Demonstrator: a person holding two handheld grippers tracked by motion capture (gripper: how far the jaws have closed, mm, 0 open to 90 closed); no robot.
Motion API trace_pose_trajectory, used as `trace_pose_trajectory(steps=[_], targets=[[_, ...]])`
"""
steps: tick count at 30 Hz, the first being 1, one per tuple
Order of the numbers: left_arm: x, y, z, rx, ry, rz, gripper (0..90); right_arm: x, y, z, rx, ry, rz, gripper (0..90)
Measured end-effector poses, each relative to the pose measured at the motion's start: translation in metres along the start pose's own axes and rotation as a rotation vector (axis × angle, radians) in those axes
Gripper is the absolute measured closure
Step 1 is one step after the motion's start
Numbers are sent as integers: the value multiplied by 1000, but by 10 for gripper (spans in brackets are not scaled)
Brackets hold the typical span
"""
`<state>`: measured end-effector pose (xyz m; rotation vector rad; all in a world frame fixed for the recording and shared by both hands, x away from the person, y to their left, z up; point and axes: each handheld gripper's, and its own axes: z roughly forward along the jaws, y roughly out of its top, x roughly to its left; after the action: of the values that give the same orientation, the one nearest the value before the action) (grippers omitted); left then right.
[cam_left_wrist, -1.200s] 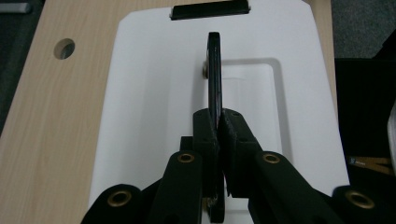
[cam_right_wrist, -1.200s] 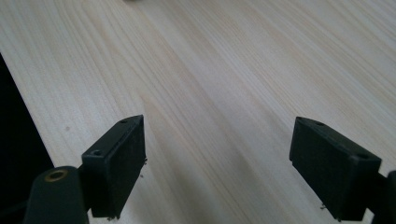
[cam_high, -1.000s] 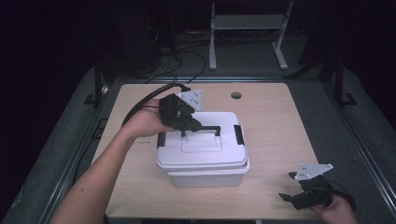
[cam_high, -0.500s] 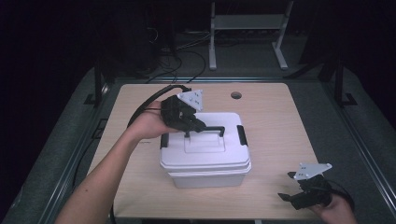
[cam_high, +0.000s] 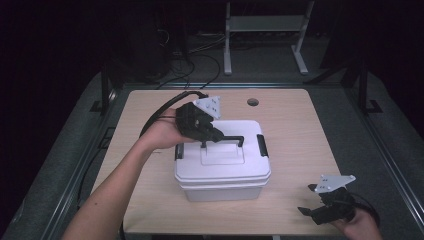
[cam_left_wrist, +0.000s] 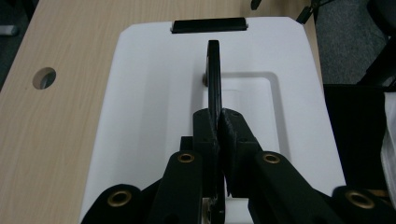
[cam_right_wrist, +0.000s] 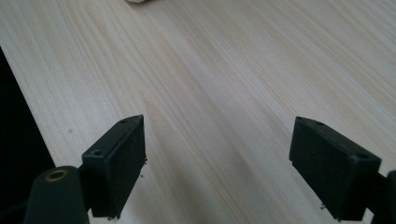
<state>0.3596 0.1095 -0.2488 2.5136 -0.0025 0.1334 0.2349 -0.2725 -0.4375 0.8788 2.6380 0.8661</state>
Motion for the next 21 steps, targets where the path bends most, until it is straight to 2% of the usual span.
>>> trace_pose_trajectory(steps=[7,12,15,21], targets=[[0,-7,13,21,-8,-12,850,0,0,1,0,2,1,181],[0,-8,21,44,-27,-1,849,-1,-1,0,-5,1,6,181],[0,-9,22,64,-26,5,847,-2,-2,0,-6,3,12,181],[-1,-10,23,70,-26,11,844,-1,-3,3,-6,12,15,181]])
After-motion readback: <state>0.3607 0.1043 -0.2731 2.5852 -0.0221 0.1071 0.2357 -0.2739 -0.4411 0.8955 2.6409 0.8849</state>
